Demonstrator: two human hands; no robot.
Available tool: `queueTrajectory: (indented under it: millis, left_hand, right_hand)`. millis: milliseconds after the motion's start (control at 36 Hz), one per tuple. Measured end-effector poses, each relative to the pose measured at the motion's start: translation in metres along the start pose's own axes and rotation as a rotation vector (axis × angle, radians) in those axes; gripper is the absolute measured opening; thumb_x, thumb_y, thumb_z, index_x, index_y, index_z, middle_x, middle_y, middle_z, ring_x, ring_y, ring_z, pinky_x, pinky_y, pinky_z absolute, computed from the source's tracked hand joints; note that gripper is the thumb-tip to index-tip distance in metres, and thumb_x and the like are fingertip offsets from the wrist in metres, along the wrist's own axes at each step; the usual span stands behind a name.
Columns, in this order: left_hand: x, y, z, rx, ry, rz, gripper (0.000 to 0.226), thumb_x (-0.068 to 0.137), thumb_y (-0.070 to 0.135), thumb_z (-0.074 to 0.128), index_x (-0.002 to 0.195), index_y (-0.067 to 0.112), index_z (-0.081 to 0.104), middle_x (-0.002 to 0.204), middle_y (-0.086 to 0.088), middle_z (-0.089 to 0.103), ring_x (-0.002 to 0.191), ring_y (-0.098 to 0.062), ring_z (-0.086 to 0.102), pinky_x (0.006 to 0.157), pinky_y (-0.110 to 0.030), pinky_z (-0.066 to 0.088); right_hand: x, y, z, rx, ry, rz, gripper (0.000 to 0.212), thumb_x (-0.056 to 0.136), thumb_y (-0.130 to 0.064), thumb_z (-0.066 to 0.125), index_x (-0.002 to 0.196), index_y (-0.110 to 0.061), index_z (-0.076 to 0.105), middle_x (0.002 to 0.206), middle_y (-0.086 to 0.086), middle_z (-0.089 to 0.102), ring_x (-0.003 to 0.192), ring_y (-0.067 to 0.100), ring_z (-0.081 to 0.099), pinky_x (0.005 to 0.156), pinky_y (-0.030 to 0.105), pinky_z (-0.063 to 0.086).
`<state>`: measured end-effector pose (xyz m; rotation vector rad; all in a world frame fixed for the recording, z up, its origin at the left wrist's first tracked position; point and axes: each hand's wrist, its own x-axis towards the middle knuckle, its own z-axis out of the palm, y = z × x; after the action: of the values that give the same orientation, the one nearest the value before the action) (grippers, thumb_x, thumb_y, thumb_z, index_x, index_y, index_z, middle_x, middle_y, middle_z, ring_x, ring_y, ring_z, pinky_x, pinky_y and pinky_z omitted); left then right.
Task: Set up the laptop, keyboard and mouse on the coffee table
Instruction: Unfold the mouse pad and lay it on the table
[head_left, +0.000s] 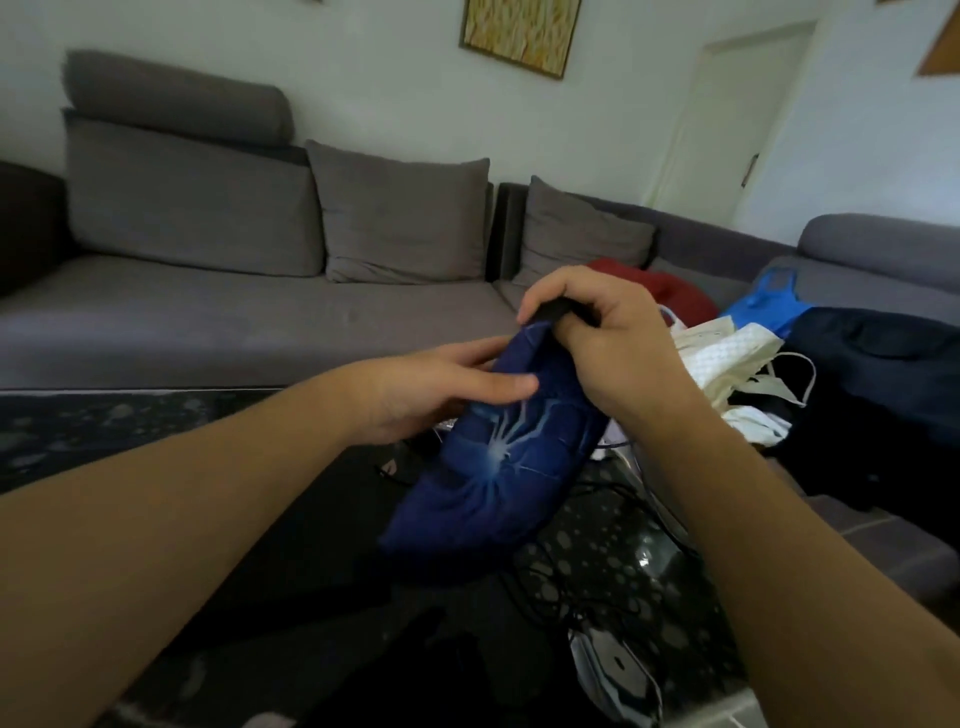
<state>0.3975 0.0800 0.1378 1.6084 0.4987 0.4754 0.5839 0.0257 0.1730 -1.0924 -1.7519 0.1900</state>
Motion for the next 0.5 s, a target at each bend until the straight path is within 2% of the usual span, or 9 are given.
queueTrajectory:
  millis: [83,167,222,278,306,361,389,445,500]
  left_hand:
    - [-0.01,0.005,0.007,-0.05,0.022,0.036,0.056,0.083,0.01,0.078,0.135,0.025,0.061,0.123,-0.002,0.077,0.113,-0.015,0.072,0.092,-0.026,0.059]
    - [-0.015,0.005,0.015,-0.029,0.108,0.024,0.026,0.088,0.004,0.076,0.113,0.011,0.073,0.101,-0.014,0.079,0.094,-0.024,0.076,0.087,-0.035,0.061]
    - [-0.015,0.001,0.019,0.003,0.217,0.025,0.014,0.091,0.005,0.074,0.104,0.011,0.076,0.095,-0.012,0.08,0.087,-0.023,0.076,0.082,-0.035,0.06]
    - [-0.016,-0.004,0.022,-0.06,0.329,0.04,0.017,0.093,0.011,0.074,0.109,0.007,0.076,0.101,-0.015,0.08,0.09,-0.025,0.075,0.08,-0.034,0.06]
    - [-0.015,-0.007,0.022,-0.135,0.38,0.048,0.02,0.094,0.012,0.074,0.113,0.004,0.075,0.104,-0.017,0.079,0.091,-0.027,0.075,0.078,-0.033,0.061]
    - [-0.014,-0.009,0.021,-0.303,0.461,0.056,0.023,0.095,0.014,0.072,0.115,0.004,0.073,0.102,-0.018,0.078,0.089,-0.029,0.074,0.077,-0.035,0.061]
    - [-0.015,-0.009,0.021,-0.37,0.486,0.059,0.022,0.094,0.014,0.072,0.115,0.005,0.073,0.098,-0.016,0.077,0.086,-0.028,0.074,0.076,-0.036,0.061]
    - [-0.017,-0.008,0.022,-0.452,0.496,0.052,0.02,0.093,0.016,0.07,0.111,0.009,0.073,0.095,-0.011,0.077,0.081,-0.024,0.074,0.075,-0.035,0.06]
    - [-0.021,-0.007,0.024,-0.518,0.464,0.014,0.02,0.091,0.018,0.068,0.108,0.009,0.072,0.093,-0.009,0.076,0.079,-0.024,0.074,0.076,-0.035,0.06]
  right_hand:
    - [-0.009,-0.015,0.017,0.129,-0.013,0.022,0.039,0.077,0.022,0.047,0.089,-0.004,0.073,0.089,0.002,0.072,0.086,0.014,0.068,0.08,0.03,0.054]
    - [-0.022,-0.016,0.035,0.068,0.094,0.03,0.048,0.081,0.017,0.054,0.108,-0.015,0.078,0.11,-0.001,0.073,0.107,0.009,0.068,0.096,0.029,0.053]
    - [-0.034,-0.006,0.046,-0.006,0.24,0.102,0.052,0.085,-0.002,0.063,0.129,-0.029,0.07,0.128,-0.004,0.065,0.125,0.011,0.06,0.11,0.035,0.048]
    - [-0.05,0.0,0.053,0.095,0.35,0.409,0.056,0.085,-0.033,0.071,0.139,-0.031,0.059,0.133,-0.001,0.061,0.128,0.015,0.06,0.111,0.038,0.048]
    - [-0.058,0.002,0.055,0.25,0.332,0.592,0.06,0.083,-0.044,0.073,0.137,-0.025,0.057,0.132,0.006,0.064,0.125,0.024,0.064,0.109,0.044,0.052]
    - [-0.075,0.007,0.058,0.557,0.11,0.837,0.052,0.093,-0.045,0.071,0.132,-0.012,0.061,0.128,0.019,0.071,0.118,0.039,0.07,0.103,0.054,0.056]
    - [-0.083,0.005,0.058,0.624,-0.024,0.877,0.045,0.1,-0.04,0.065,0.132,-0.009,0.065,0.126,0.019,0.074,0.114,0.039,0.072,0.101,0.054,0.056]
    - [-0.09,0.002,0.052,0.614,-0.213,0.829,0.034,0.104,-0.03,0.062,0.129,-0.01,0.071,0.12,0.014,0.078,0.111,0.033,0.075,0.102,0.053,0.056]
    - [-0.09,0.002,0.048,0.492,-0.223,0.733,0.023,0.103,-0.021,0.065,0.123,-0.016,0.075,0.113,0.006,0.081,0.107,0.026,0.077,0.096,0.048,0.06]
